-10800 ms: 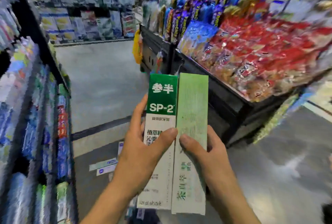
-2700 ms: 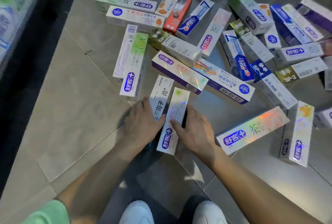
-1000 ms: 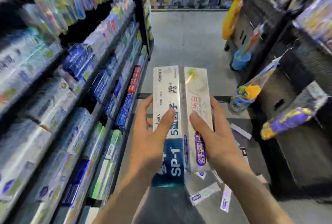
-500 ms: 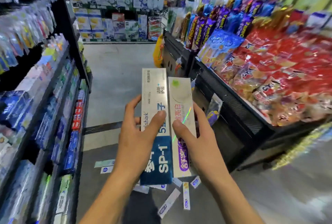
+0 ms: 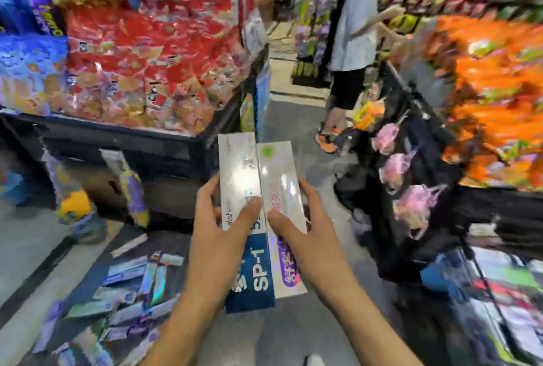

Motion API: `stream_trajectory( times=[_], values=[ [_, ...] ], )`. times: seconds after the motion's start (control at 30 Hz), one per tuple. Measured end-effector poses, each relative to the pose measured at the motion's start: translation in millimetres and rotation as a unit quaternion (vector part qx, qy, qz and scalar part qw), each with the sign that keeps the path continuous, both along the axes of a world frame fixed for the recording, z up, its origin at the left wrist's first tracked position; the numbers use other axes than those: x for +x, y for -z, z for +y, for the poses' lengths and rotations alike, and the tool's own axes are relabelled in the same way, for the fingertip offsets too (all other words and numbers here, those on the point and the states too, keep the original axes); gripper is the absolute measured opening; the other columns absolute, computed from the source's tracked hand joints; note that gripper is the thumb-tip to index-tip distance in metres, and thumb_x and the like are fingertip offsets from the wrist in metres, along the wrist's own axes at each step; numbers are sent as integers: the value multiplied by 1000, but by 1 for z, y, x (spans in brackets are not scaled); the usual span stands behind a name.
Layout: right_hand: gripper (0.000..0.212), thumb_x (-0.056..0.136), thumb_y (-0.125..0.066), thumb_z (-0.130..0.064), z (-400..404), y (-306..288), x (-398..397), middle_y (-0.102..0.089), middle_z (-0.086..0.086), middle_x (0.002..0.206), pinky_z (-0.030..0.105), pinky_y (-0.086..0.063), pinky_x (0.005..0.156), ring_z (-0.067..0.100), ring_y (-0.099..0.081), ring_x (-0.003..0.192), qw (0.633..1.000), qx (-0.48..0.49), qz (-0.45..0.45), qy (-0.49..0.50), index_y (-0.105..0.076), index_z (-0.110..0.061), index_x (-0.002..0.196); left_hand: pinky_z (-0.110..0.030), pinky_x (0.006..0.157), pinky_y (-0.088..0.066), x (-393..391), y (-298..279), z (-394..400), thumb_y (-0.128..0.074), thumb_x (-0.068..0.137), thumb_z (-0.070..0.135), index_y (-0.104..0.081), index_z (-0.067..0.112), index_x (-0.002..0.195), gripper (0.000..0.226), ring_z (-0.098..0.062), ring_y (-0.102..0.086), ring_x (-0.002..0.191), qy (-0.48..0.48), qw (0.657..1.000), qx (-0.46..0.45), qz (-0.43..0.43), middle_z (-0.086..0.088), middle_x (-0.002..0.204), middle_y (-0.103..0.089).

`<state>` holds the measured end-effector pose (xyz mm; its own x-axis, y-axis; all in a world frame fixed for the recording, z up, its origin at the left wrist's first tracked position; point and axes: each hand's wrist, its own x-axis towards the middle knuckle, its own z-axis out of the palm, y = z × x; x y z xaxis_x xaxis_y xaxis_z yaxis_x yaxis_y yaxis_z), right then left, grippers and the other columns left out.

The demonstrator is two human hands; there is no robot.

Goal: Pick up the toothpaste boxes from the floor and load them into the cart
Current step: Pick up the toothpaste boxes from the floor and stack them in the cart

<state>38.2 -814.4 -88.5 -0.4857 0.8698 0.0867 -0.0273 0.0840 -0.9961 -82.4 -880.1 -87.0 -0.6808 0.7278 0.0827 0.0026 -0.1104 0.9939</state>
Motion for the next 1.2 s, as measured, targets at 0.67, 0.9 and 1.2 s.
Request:
stream_trajectory(
  times=[0.67,0.9,1.2],
  values=[
    [57,91,-70,-24,181,57,402,-67,-33,102,22,-58,72,-3,-70,94,864,-85,20,496,-41,-54,132,-42,89,-58,398,43,318,-77,81,41,-49,54,121,50,-4,-70,100,498,863,-82,19,25,108,-70],
    [64,89,-75,-31,231,101,445,-67,-22,120,40,-59,86,8,-71,102,787,-137,30,601,-40,-61,133,-48,88,-58,466,86,404,-85,69,56,-47,54,122,65,-9,-72,94,603,784,-148,30,20,104,-73],
    [60,95,-66,-12,311,148,500,-61,-42,112,4,-46,79,-13,-62,103,651,-160,-29,742,-40,-53,130,-6,62,-47,543,154,522,-89,71,37,-46,34,120,65,8,-67,77,719,654,-190,138,22,87,-72]
  ],
)
